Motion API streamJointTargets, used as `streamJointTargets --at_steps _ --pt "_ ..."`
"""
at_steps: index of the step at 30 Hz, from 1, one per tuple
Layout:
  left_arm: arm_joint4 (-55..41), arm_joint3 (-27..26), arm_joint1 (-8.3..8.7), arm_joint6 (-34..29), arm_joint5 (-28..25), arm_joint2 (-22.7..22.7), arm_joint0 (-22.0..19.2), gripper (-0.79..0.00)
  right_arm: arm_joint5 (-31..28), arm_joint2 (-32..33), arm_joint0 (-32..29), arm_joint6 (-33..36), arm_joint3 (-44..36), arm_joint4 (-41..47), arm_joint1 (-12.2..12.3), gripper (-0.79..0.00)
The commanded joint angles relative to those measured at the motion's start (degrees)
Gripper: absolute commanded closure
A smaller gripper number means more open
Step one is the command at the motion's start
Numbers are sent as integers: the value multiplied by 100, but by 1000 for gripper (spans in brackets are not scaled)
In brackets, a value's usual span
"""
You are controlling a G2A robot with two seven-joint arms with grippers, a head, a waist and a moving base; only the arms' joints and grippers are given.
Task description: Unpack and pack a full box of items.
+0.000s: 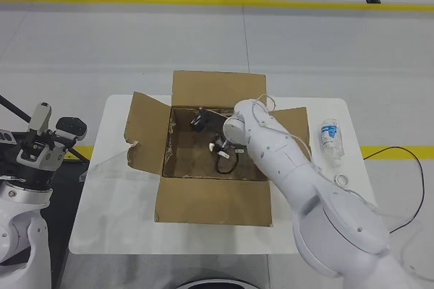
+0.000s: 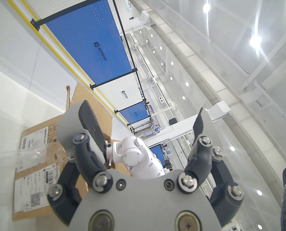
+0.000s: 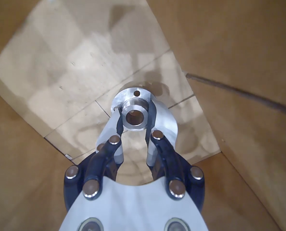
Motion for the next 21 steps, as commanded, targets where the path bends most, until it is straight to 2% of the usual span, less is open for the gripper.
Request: streamJointTargets --at_steps 1,7,13,17,21 --pt "0 0 0 0 0 0 0 -785 -186 53 31 -90 -90 38 33 0" --pt "0 0 0 0 0 0 0 -785 -544 277 79 -335 -621 53 262 0" --pt "0 0 0 0 0 0 0 -785 -556 699 -154 -251 -1771 -90 750 0" --pt "0 0 0 0 0 0 0 -785 -268 1279 -709 191 -3258 -321 1266 0" --pt "0 0 0 0 0 0 0 -785 52 2184 -1757 952 -5368 -699 1831 0"
